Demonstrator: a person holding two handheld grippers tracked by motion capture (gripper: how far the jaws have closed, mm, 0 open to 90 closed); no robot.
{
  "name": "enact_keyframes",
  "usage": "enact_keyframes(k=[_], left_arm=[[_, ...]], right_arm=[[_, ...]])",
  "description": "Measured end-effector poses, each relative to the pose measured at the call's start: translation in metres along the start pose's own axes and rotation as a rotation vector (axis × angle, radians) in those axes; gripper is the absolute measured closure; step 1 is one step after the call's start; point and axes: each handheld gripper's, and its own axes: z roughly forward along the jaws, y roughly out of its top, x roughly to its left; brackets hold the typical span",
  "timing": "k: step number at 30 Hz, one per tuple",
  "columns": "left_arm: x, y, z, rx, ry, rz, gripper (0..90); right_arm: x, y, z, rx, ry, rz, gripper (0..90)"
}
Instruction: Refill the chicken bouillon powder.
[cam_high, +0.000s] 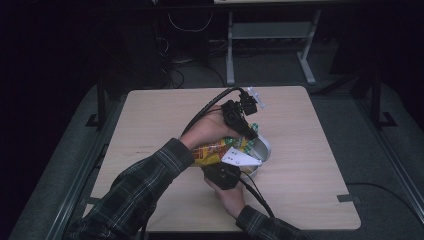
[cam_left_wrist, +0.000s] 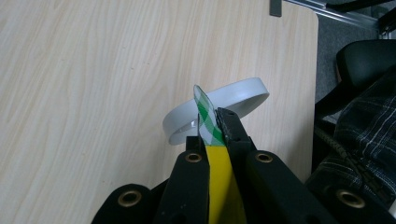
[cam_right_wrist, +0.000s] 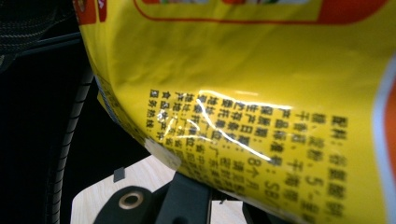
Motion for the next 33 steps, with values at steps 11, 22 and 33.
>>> enact_keyframes(k=[11, 22, 33], left_arm=[[0.0002, 0.0004, -0.0001, -0.004, 0.000, -0.002, 89.3], [-0.0012, 0.0015, -0.0017, 0.001, 0.007, -0.004, 89.3], [-0.0032, 0.0031, -0.0015, 0.007, 0.012, 0.003, 89.3]], right_arm=[[-0.0003, 0.0004, -0.0003, -0.001, 0.001, 0.000, 89.9], [0.0000, 0.0020, -0.0004, -0.004, 0.005, -0.009, 89.9], [0.0013, 0.0027, -0.0015, -0.009, 0.008, -0.002, 89.9]])
